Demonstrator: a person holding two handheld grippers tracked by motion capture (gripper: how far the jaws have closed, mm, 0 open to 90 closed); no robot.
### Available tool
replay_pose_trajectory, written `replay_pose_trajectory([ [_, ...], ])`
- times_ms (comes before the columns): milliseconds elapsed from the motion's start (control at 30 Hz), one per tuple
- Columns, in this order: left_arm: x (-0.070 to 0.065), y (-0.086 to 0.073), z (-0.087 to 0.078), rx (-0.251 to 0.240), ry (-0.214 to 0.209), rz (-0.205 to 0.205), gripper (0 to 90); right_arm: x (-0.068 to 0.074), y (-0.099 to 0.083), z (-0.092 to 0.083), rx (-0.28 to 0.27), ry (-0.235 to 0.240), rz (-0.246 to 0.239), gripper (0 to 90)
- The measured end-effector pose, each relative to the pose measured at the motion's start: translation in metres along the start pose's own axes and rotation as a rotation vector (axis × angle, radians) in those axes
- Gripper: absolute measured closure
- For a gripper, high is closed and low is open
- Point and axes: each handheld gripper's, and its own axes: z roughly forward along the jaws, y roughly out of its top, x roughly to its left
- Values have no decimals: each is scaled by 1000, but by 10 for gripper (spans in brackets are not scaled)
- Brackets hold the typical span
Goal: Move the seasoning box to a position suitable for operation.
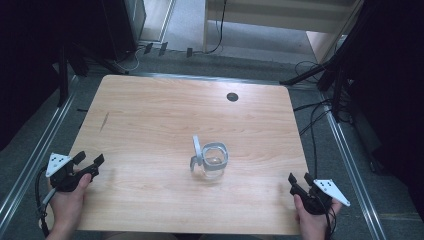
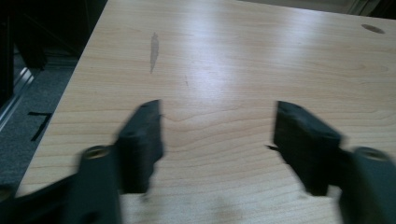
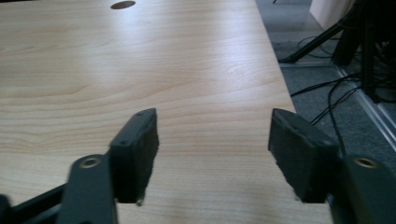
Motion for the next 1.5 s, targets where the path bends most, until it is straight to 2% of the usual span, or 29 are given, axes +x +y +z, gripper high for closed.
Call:
replay_pose_trajectory([
  [33, 0, 0, 0, 4, -12, 4, 416, 0, 0, 0, 0, 0, 0, 489],
  [100, -3, 1, 0, 25, -48, 38, 568, 1, 0, -1, -8, 10, -10, 599],
  [133, -6, 1, 0, 26, -49, 51, 619, 2, 1, -1, -3, 29, 0, 649],
  [167, -11, 3, 0, 37, -42, 57, 721, 4, 4, 0, 6, 65, 37, 747],
  [200, -11, 3, 0, 37, -42, 57, 751, 4, 4, 0, 6, 65, 37, 747],
  [233, -16, 5, 0, 42, -61, 28, 751, 6, 5, 1, 6, 69, 47, 780],
  [300, -24, 9, 0, 51, -92, 23, 843, 14, 10, 4, 7, 88, 54, 858],
  [367, -42, 12, 3, 63, -145, 31, 900, 23, 15, 8, 2, 109, 31, 900],
  [400, -48, 12, 5, 68, -161, 37, 900, 34, 20, 12, 4, 135, 14, 900],
  [467, -63, 13, 9, 83, -202, 42, 900, 38, 22, 14, 4, 147, 3, 900],
  [500, -69, 13, 11, 90, -220, 41, 900, 49, 27, 17, 7, 173, -16, 900],
  [567, -84, 15, 14, 100, -247, 63, 900, 53, 29, 18, 5, 183, -15, 900],
  [667, -106, 16, 17, 112, -294, 97, 900, 67, 37, 25, 1, 231, -16, 900],
  [700, -116, 17, 18, 119, -320, 101, 900, 77, 42, 30, 1, 259, -31, 900],
  [733, -124, 17, 19, 122, -339, 111, 900, 77, 42, 30, 1, 259, -31, 900],
  [767, -139, 17, 21, 129, -372, 130, 900, 85, 46, 35, 5, 272, -47, 900],
  [800, -139, 17, 21, 129, -372, 130, 900, 85, 46, 35, 5, 272, -47, 900],
  [967, -184, 16, 26, 143, -489, 169, 900, 111, 55, 55, 21, 343, -78, 900],
  [1000, -184, 16, 26, 143, -489, 169, 900, 111, 55, 55, 21, 343, -78, 900],
  [1067, -199, 13, 27, 153, -529, 186, 900, 121, 56, 62, 26, 372, -96, 900],
  [1167, -216, 9, 30, 166, -568, 209, 900, 134, 57, 71, 31, 400, -122, 900],
  [1233, -224, 7, 32, 171, -584, 227, 900, 140, 59, 76, 32, 416, -122, 900],
  [1400, -233, 6, 41, 188, -603, 228, 900, 149, 69, 91, 43, 477, -130, 900],
  [1500, -235, 5, 47, 197, -593, 233, 900, 156, 75, 98, 37, 511, -142, 900],
])
